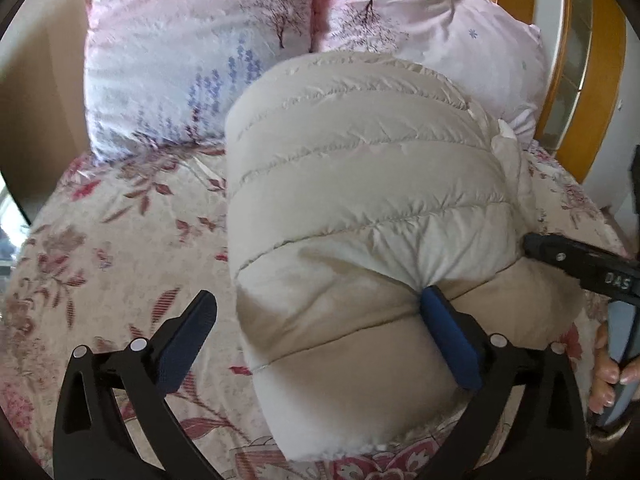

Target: Fold large clothes

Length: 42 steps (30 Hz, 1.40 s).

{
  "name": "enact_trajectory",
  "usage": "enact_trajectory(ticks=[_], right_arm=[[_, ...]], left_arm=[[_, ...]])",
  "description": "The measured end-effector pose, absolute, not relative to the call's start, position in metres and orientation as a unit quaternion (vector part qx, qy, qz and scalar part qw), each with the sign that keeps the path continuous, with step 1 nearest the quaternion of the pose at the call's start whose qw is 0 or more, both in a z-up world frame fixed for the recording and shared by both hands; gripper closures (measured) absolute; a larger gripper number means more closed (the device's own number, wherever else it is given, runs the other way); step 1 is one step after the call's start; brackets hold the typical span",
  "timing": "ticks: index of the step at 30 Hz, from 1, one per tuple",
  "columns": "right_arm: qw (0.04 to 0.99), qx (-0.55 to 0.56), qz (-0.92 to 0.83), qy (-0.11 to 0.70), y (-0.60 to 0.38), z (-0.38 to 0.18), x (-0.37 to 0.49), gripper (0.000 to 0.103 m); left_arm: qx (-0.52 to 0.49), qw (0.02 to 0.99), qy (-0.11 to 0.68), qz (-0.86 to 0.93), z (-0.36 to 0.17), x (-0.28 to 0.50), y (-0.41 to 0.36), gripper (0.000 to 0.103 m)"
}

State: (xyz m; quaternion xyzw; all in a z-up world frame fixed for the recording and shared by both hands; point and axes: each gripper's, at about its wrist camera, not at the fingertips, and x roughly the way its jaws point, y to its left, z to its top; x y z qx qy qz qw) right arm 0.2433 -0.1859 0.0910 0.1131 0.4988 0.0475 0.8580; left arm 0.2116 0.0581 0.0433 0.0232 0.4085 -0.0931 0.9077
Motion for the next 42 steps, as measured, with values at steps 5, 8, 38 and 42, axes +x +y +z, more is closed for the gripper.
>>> enact_trajectory(ticks=[5, 8, 38, 42], right_arm=[[0.876, 0.09, -0.019, 0.474, -0.201, 0.112, 0.225, 0.003], [0.886, 0.071, -0.044, 0.457, -0.204, 0.125, 0.21, 0.002], [0.838, -0.008, 0.012, 0.545, -0.137, 0.097, 0.144, 0.002], [0.835, -0.009, 0.014, 0.551, -0.135, 0.094, 0.144, 0.002]], left_arm=[[0.059, 0.92, 0.385, -0.054, 0.054, 0.194, 0.053, 0.001], [0.054, 0.924, 0.376, -0.05, 0.059, 0.183, 0.054, 0.001], [0.0, 0.876, 0.482, -0.031, 0.024, 0.126, 0.067, 0.001], [-0.002, 0.874, 0.486, -0.031, 0.023, 0.128, 0.068, 0.001]])
